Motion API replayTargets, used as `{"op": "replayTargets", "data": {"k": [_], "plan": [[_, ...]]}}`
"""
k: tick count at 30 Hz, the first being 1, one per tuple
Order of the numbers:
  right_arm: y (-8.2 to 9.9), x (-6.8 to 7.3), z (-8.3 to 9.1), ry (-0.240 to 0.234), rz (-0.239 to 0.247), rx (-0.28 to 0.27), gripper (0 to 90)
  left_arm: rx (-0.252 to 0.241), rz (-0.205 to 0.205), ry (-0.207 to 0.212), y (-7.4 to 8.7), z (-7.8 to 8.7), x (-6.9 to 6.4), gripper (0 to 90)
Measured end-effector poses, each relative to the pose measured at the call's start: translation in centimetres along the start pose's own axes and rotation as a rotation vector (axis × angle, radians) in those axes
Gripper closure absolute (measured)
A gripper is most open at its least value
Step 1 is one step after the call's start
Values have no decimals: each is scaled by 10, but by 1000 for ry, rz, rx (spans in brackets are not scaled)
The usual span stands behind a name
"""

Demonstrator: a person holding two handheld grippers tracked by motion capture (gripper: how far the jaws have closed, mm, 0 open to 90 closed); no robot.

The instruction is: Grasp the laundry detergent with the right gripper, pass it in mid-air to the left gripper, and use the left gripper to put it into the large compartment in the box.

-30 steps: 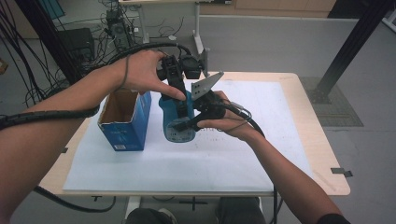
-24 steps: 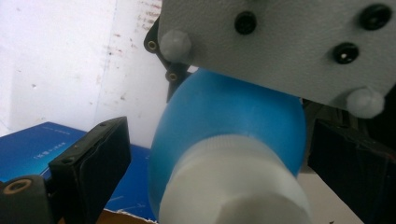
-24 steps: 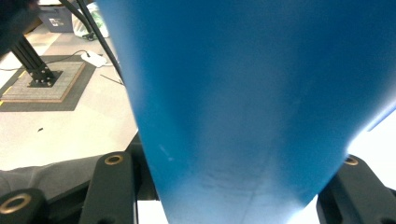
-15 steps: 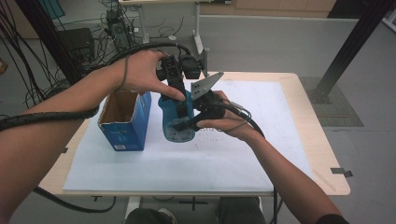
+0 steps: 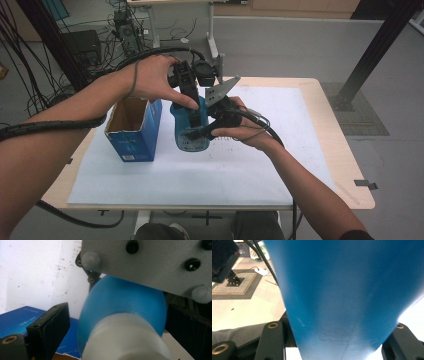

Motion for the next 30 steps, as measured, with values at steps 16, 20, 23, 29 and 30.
{"op": "replayTargets", "data": {"k": [16,20,23,29,30], "plan": [[-1,-1,2,0,5,-8,439,14,-3,-5,-2,-1,1,68],[0,-1,1,0,7,-6,439,10,-4,-9,-2,-1,1,68],[0,0,1,-3,10,-4,439,12,-8,-5,-3,-1,1,68],[0,0,0,3,16,1,439,11,-12,-11,-4,0,0,69],[0,0,0,3,17,2,439,11,-12,-12,-4,0,0,69]]}}
Point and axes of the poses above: each handheld gripper's, and its own axes: z roughly backward along the jaws, y roughly out of its underside, x roughly to its left, the point moved 5 cm from there along -z, roughly forward along the jaws, and after that the axes turned 13 degrees about y, right-handed, at the moved point
